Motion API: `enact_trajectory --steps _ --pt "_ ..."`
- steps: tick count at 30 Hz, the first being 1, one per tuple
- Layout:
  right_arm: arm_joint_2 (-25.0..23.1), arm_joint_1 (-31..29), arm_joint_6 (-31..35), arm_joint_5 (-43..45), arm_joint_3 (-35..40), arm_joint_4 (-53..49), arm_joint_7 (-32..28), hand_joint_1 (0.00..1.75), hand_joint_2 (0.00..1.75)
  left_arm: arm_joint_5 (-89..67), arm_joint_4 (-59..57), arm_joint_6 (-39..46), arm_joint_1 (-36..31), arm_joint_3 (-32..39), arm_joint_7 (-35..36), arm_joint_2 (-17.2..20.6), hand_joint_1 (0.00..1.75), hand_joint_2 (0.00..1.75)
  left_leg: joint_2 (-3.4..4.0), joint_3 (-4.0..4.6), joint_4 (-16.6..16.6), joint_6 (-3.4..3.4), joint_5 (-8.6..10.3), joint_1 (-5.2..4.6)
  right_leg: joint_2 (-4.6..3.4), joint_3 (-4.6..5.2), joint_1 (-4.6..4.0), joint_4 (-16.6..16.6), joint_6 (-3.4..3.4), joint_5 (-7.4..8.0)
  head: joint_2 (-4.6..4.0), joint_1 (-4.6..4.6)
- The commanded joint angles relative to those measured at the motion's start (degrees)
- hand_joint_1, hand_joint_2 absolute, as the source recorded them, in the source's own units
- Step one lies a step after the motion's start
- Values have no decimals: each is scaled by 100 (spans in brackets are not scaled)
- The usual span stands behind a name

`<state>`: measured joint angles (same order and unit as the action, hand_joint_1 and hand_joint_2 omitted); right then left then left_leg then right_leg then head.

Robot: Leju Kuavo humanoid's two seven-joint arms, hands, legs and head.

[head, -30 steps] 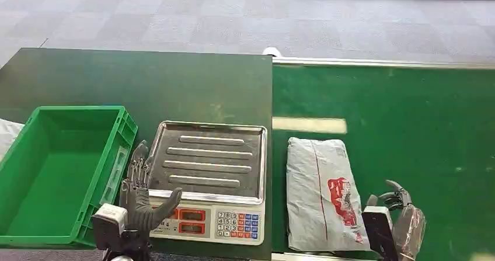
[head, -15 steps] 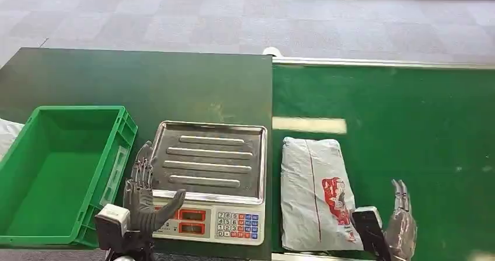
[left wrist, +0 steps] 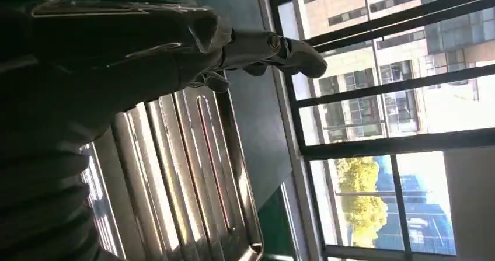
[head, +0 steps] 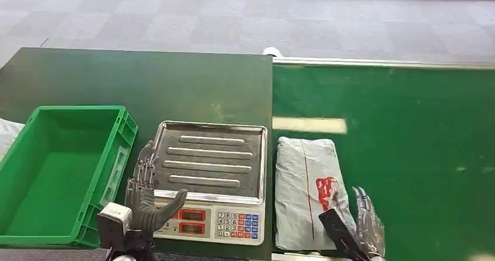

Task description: Moved the parcel from conveyor to table for the left to box.

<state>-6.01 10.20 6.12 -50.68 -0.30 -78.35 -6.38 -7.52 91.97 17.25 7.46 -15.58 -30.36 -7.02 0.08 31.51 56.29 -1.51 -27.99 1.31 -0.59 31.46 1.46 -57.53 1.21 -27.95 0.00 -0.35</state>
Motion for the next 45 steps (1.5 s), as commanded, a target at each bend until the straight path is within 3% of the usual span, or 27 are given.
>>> enact_trajectory --steps 1,13,14,15,16,20,25,34,35,40,45 --pt "356 -414 -388 589 545 688 -98 0 175 -28 -215 -8 -41 -52 40 108 0 175 4 -4 -6 8 3 -2 -1 -2 -1 6 -7 5 0 0" --pt "292 -1169 -485 553 758 2044 -17 0 175 -9 -345 -102 -198 -125 89 56 0 175 5 -8 -7 6 4 0 -2 -6 -2 8 -7 5 0 0" --pt "245 -1262 -638 624 685 2307 359 147 175 -8 -405 -133 -246 -155 115 59 0 175 4 -8 -13 10 9 0 0 -6 -3 13 -11 10 0 2" --pt "225 -1314 -689 627 682 2459 569 169 175 -7 -446 -138 -283 -159 132 47 0 175 2 -9 -19 13 12 0 4 -8 -4 20 -14 13 0 2" --pt "158 -1450 -764 631 651 2852 853 171 175 -13 -583 -159 -392 -178 166 0 0 175 2 -8 -10 10 6 0 2 -7 -3 12 -10 7 0 0" --pt "44 -1664 -735 730 636 3333 813 175 175 -37 -644 -130 -443 -188 202 -65 0 175 -3 -14 -17 11 12 1 8 -14 -4 20 -11 11 0 0" --pt "30 -1708 -686 812 619 3318 775 175 175 -37 -586 -104 -371 -162 206 -54 0 175 22 -69 -5 7 -5 3 -12 -51 -5 9 -7 3 0 2" --pt "11 -1754 -545 1113 501 2944 745 175 175 -41 -383 2 -227 -103 219 -7 0 175 22 -84 -4 8 -6 1 -13 -67 -3 7 -7 1 0 0" --pt "14 -1744 -546 1113 501 2948 745 175 175 -40 -382 2 -230 -105 219 -10 0 175 12 -56 -16 19 11 2 2 -44 -7 21 -17 16 0 2" --pt "-15 -1640 164 1786 188 2201 365 175 175 -21 -201 160 -97 -29 223 -16 0 175 13 -55 -8 14 3 0 -6 -47 -3 10 -13 8 0 2" --pt "76 -1179 1078 2373 -487 597 104 175 175 -15 -207 264 -78 -42 135 -88 0 175 -3 -33 -2 13 2 -5 10 -32 2 0 -11 3 0 0"
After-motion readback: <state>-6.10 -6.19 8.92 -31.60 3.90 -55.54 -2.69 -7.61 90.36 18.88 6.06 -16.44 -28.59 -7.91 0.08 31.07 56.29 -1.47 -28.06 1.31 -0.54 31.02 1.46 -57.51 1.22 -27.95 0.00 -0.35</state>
